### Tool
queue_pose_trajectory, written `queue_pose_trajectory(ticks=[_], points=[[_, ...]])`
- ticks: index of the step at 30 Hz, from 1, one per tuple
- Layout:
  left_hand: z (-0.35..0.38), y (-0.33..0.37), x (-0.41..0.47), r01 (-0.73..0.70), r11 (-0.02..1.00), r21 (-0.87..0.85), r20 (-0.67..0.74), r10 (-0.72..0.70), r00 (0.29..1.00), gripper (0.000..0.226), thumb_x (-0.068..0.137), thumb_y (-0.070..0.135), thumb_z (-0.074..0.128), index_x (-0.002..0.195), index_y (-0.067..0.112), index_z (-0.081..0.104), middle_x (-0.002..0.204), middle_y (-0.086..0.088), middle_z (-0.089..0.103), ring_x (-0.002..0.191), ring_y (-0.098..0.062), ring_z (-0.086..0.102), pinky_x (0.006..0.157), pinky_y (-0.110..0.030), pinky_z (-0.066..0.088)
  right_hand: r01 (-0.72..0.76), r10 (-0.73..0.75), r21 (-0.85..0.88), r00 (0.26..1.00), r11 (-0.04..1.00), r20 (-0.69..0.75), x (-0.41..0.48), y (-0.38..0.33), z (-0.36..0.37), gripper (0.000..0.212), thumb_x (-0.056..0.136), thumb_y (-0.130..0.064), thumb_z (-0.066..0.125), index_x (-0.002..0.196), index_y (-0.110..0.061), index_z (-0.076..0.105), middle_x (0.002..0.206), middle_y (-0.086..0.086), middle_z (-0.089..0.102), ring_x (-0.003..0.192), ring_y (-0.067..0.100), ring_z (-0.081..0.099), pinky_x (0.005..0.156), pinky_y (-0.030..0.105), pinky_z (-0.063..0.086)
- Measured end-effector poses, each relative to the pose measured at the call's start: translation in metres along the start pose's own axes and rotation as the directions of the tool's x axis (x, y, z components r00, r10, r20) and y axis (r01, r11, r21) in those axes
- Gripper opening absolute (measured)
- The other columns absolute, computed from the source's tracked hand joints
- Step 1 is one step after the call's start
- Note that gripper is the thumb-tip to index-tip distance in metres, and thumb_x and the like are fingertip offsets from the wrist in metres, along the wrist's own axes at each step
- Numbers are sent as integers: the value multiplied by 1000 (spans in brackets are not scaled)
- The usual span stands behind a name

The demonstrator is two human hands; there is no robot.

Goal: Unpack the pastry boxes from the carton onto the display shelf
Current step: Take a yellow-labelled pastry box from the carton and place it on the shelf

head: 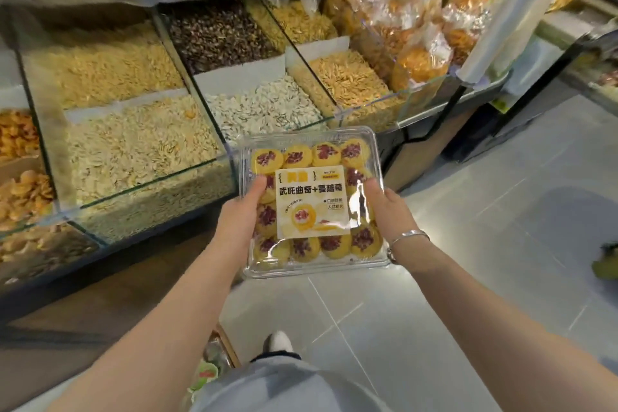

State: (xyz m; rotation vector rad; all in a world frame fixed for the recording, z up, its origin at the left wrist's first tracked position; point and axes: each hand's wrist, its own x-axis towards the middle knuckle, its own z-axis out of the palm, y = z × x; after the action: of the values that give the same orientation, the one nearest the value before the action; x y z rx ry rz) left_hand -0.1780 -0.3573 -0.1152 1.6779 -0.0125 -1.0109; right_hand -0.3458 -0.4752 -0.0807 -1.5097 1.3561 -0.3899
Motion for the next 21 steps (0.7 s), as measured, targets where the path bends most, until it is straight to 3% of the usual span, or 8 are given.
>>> queue_pose_trajectory(ticks=[5, 7, 9, 12, 14, 16, 18, 21], points=[[-4, 61, 33, -116, 993, 19, -75, 117, 990, 98, 64, 76, 58, 137, 12, 47, 132, -8, 58, 116, -29, 58, 100, -47, 46, 32, -32, 5, 998, 999, 45, 59, -47, 17, 57, 96, -46, 37, 103, 6, 58, 105, 29, 62, 101, 37, 59, 79, 32, 45], [-12, 81, 47, -125, 992, -10, -112, 123, 986, 110, 51, 81, 58, 136, 13, 47, 130, -8, 60, 115, -29, 59, 100, -47, 46, 32, -34, 20, 995, 999, 90, 85, -69, 31, 53, 95, -48, 38, 109, -2, 59, 113, 24, 62, 107, 34, 58, 89, 35, 44], [-19, 100, 57, -135, 991, -16, -155, 130, 979, 96, 62, 76, 58, 135, 15, 49, 129, -6, 60, 115, -28, 59, 100, -48, 46, 60, -60, 3, 988, 998, 143, 108, -90, 44, 49, 95, -49, 36, 110, -8, 58, 110, 17, 62, 99, 29, 58, 80, 31, 41], [-29, 125, 78, -164, 984, -72, -241, 142, 960, 73, 77, 63, 59, 132, 16, 49, 127, -4, 60, 114, -27, 58, 100, -49, 46, 155, -152, 1, 967, 988, 204, 139, -124, 65, 39, 96, -49, 35, 100, -16, 56, 87, 5, 57, 78, 19, 53, 64, 26, 37], [-34, 147, 100, -203, 973, -106, -302, 163, 939, 71, 79, 60, 59, 134, 17, 45, 128, -5, 60, 113, -27, 59, 99, -49, 46, 207, -205, 17, 944, 978, 258, 169, -151, 81, 40, 95, -51, 35, 105, -18, 54, 88, -1, 59, 90, 23, 56, 68, 27, 39], [-36, 169, 114, -242, 964, -111, -346, 191, 919, 72, 82, 58, 58, 139, 18, 40, 132, -3, 57, 115, -26, 57, 100, -47, 46, 230, -224, 15, 932, 973, 284, 193, -180, 92, 50, 95, -51, 36, 120, -11, 53, 109, 4, 59, 108, 26, 54, 81, 29, 40], [-38, 190, 131, -283, 952, -114, -388, 220, 895, 68, 87, 52, 57, 142, 18, 35, 132, -3, 54, 116, -25, 56, 99, -43, 46, 246, -244, 32, 923, 969, 297, 217, -209, 101, 57, 96, -49, 36, 133, -7, 46, 123, 8, 53, 111, 25, 50, 90, 31, 37], [-37, 217, 153, -325, 934, -150, -462, 224, 858, 43, 90, 40, 58, 127, 18, 50, 122, -5, 61, 106, -26, 62, 91, -42, 51, 284, -273, 23, 894, 959, 355, 246, -249, 109, 59, 96, -48, 35, 133, -4, 44, 132, 17, 51, 114, 29, 51, 94, 33, 37]])
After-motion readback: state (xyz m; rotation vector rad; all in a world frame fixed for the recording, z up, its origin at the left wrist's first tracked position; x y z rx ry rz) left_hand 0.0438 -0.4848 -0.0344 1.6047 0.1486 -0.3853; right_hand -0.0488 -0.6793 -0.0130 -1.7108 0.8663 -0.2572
